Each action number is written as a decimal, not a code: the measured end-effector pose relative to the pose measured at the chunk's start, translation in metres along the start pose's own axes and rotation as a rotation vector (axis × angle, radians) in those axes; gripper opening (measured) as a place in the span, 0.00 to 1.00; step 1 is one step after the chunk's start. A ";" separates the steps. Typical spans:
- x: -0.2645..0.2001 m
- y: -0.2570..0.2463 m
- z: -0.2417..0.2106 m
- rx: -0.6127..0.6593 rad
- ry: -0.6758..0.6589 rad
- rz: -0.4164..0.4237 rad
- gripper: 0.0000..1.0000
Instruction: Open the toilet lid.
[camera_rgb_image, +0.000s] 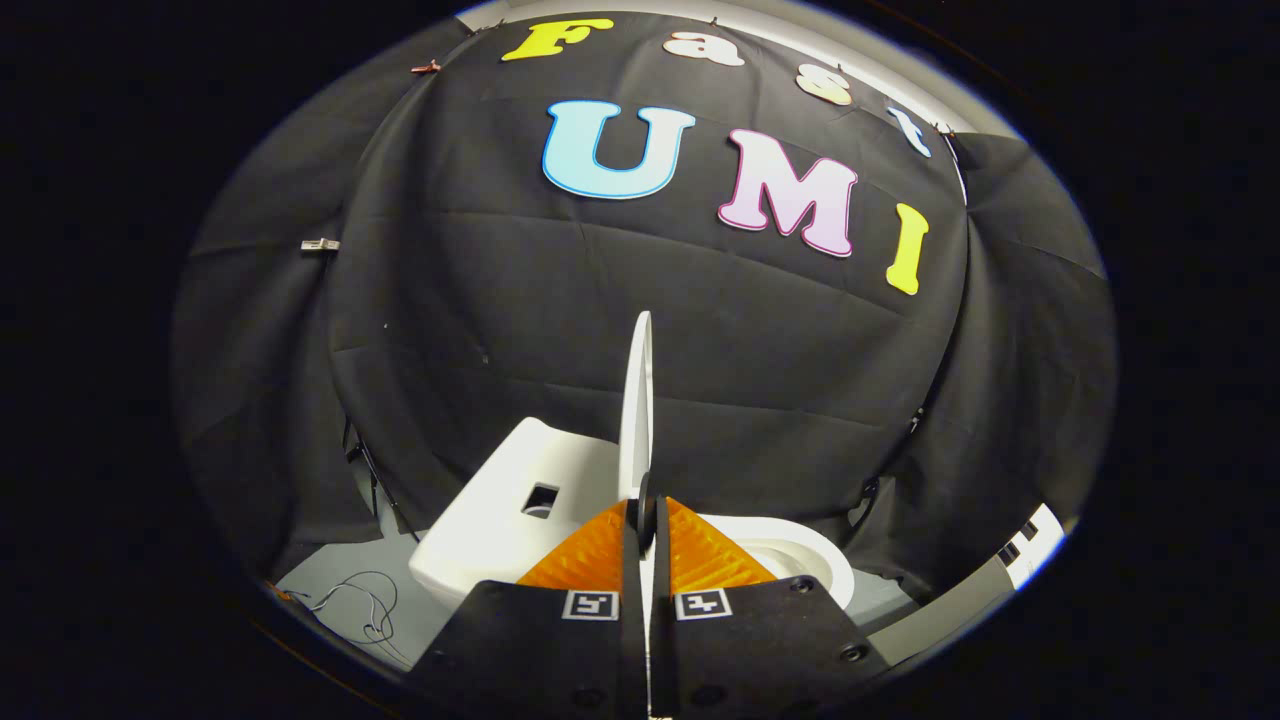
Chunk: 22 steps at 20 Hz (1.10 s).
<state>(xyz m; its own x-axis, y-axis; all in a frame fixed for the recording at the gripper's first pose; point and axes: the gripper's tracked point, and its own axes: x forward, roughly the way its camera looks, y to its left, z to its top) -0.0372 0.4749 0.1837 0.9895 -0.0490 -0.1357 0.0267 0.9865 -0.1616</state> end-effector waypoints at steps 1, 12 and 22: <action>0.000 0.005 0.001 -0.003 0.001 0.006 0.06; -0.001 0.029 -0.009 0.024 0.013 0.095 0.15; -0.003 0.024 0.003 0.014 -0.018 0.113 0.97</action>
<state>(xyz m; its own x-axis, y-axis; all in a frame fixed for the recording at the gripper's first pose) -0.0387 0.4989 0.1830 0.9887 0.0657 -0.1351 -0.0837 0.9877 -0.1320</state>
